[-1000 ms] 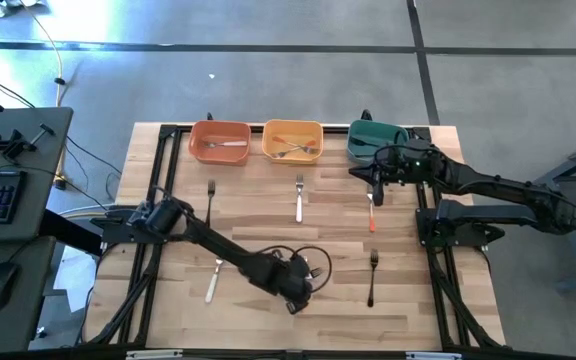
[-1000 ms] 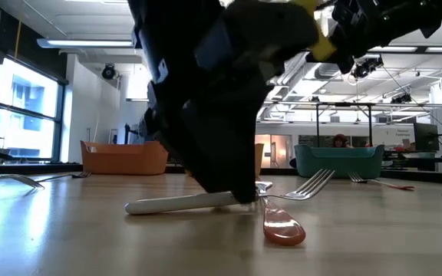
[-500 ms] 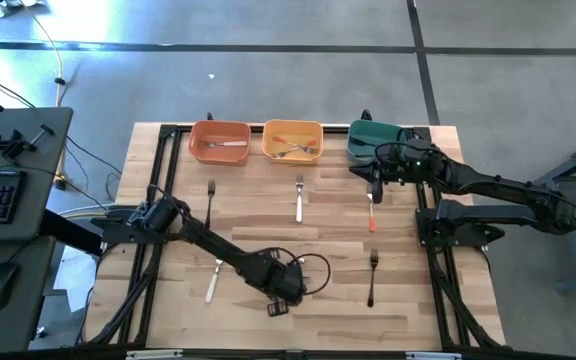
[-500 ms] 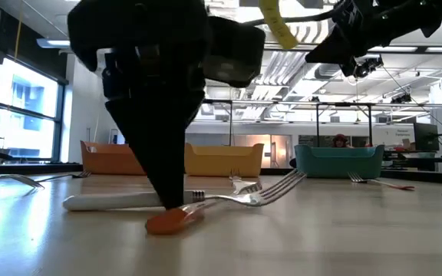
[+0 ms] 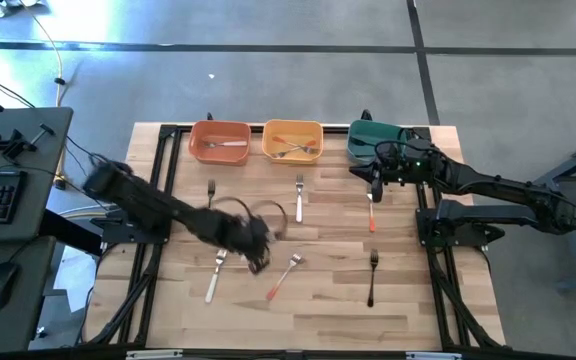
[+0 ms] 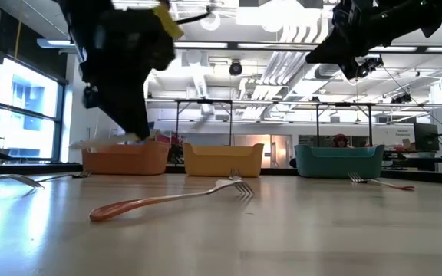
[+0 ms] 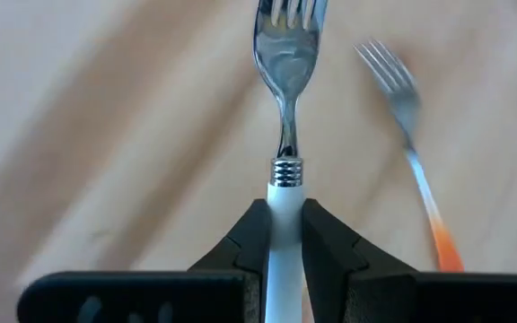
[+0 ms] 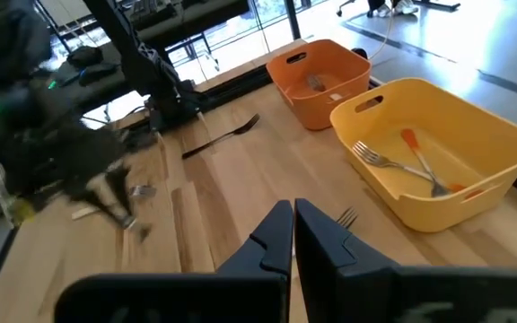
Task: Sort silverware by color (type)
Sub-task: Put the white fork into the orange bin
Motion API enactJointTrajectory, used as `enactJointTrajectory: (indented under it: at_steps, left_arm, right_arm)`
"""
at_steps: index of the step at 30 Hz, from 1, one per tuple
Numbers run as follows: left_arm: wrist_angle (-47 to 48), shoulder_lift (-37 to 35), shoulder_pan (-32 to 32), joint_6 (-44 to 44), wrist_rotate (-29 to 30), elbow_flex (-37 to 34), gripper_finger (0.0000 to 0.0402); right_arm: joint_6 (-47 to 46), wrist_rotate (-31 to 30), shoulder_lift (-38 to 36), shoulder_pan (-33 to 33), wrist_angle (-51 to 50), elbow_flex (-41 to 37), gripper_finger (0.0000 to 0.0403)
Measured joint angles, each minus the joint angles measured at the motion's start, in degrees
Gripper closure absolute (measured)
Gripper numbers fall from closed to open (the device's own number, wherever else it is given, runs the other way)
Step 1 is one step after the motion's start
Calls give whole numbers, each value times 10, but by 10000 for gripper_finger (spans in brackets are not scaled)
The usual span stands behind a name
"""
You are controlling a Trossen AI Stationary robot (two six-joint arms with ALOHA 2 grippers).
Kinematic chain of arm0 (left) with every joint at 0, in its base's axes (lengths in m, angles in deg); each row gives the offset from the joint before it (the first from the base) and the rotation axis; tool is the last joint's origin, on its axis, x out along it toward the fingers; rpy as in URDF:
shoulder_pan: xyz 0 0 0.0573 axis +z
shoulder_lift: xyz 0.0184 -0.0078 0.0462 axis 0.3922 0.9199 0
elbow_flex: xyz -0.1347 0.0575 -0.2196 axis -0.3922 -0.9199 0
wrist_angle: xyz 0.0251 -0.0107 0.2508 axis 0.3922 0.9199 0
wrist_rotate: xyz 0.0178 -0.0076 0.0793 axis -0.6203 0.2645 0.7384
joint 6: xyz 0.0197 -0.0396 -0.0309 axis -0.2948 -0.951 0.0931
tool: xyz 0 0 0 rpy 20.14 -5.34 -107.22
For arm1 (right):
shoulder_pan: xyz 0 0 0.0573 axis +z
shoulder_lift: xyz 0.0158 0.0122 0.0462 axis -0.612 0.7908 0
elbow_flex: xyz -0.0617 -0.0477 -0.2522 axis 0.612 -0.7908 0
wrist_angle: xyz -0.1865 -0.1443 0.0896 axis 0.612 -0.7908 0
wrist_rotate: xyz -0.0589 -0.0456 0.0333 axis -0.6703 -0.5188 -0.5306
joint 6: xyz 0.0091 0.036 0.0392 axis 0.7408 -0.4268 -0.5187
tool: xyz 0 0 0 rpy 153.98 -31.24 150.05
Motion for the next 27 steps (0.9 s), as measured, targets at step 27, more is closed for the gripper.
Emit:
enactJointTrajectory:
  at_steps: [27]
  left_arm:
    - [-119, -205, 473, 169, -154, -175, 400]
  right_arm:
    - [-45, -262, 2, 150, 0, 0, 403]
